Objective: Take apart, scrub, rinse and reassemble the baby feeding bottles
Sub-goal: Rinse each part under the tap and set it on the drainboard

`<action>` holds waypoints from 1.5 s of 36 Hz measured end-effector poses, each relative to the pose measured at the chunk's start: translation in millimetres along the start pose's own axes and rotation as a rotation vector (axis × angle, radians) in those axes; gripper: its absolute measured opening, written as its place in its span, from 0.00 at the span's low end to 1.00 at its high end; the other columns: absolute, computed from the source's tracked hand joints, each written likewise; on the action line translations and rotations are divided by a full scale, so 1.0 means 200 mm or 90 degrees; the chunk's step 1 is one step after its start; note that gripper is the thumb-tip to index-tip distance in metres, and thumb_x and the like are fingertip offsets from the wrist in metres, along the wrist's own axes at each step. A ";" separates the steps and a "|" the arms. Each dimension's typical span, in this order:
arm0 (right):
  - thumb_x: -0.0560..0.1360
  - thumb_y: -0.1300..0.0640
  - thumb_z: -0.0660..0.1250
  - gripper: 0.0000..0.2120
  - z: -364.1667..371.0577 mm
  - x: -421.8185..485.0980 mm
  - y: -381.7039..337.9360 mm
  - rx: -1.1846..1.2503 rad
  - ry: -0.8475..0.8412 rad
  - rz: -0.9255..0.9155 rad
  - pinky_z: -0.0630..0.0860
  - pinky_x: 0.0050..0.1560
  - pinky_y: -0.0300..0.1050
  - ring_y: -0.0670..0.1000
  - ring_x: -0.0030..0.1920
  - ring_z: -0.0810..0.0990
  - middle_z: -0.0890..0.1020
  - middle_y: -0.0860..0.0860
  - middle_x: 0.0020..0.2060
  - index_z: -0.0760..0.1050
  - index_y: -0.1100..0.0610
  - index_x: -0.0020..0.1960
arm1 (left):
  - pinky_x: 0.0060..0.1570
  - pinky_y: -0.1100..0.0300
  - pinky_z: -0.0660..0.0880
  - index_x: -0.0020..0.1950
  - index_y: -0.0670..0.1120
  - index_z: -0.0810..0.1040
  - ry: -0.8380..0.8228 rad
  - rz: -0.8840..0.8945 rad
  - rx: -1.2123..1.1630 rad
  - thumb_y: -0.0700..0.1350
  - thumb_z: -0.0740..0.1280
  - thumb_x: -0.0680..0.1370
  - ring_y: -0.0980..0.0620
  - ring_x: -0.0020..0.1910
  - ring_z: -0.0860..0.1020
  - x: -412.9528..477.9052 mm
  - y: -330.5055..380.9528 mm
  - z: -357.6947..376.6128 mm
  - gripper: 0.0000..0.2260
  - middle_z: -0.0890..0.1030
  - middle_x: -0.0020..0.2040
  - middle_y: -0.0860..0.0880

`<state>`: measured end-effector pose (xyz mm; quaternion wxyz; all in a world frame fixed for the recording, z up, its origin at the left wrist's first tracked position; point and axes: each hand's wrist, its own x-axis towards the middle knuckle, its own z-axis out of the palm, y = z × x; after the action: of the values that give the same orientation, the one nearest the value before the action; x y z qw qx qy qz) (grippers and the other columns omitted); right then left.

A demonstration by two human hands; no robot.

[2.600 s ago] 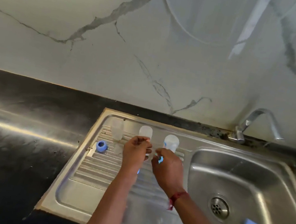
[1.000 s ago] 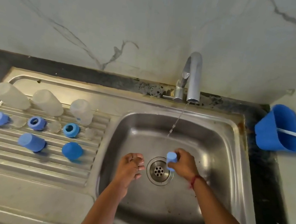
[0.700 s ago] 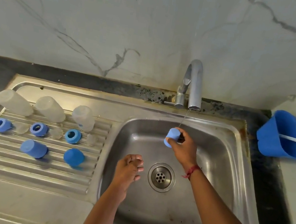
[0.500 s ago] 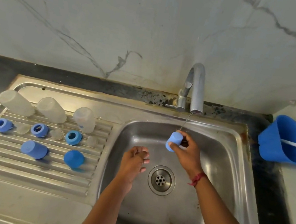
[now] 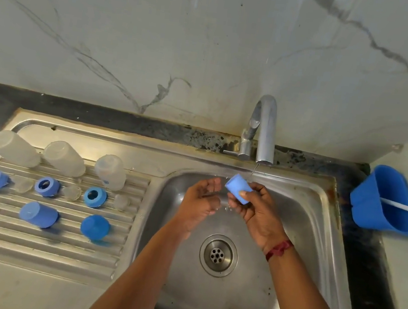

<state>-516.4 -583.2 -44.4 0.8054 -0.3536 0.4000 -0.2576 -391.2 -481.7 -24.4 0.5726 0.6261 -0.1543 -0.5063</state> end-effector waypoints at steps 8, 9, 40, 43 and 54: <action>0.81 0.45 0.61 0.16 0.05 -0.01 -0.07 -0.249 0.088 0.025 0.69 0.26 0.40 0.50 0.24 0.73 0.78 0.56 0.28 0.77 0.58 0.51 | 0.39 0.61 0.76 0.71 0.48 0.71 -0.064 0.048 0.026 0.26 0.68 0.70 0.52 0.49 0.79 0.00 0.01 0.00 0.32 0.79 0.60 0.44; 0.81 0.45 0.60 0.17 0.05 -0.01 -0.08 -0.261 0.087 0.043 0.67 0.24 0.39 0.49 0.23 0.72 0.77 0.56 0.27 0.77 0.58 0.51 | 0.40 0.61 0.76 0.71 0.49 0.72 -0.071 0.050 0.042 0.25 0.67 0.71 0.52 0.50 0.78 0.00 0.02 0.00 0.32 0.77 0.61 0.43; 0.66 0.64 0.79 0.22 -0.02 -0.01 0.00 -0.594 0.055 -0.296 0.76 0.49 0.34 0.37 0.50 0.79 0.81 0.39 0.48 0.76 0.47 0.54 | 0.42 0.60 0.74 0.57 0.47 0.81 0.141 -0.044 -0.016 0.41 0.63 0.82 0.56 0.41 0.76 0.03 0.00 0.03 0.09 0.79 0.44 0.51; 0.66 0.64 0.79 0.23 0.01 -0.02 0.03 -0.576 0.068 -0.306 0.77 0.48 0.33 0.38 0.49 0.80 0.81 0.39 0.48 0.76 0.45 0.54 | 0.37 0.61 0.70 0.56 0.47 0.78 0.188 -0.070 -0.036 0.38 0.62 0.81 0.55 0.36 0.73 0.02 -0.05 0.00 0.08 0.77 0.40 0.51; 0.68 0.60 0.78 0.19 0.02 -0.02 0.15 -0.601 0.162 -0.303 0.72 0.45 0.30 0.42 0.46 0.79 0.80 0.40 0.45 0.76 0.49 0.55 | 0.35 0.61 0.71 0.56 0.44 0.78 0.227 -0.100 -0.058 0.36 0.64 0.79 0.54 0.33 0.74 -0.07 -0.17 -0.07 0.08 0.78 0.39 0.48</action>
<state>-512.3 -560.7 -63.2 0.4235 -0.7238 0.4753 -0.2660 -399.9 -453.5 -50.3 0.5770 0.6896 0.0217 -0.4371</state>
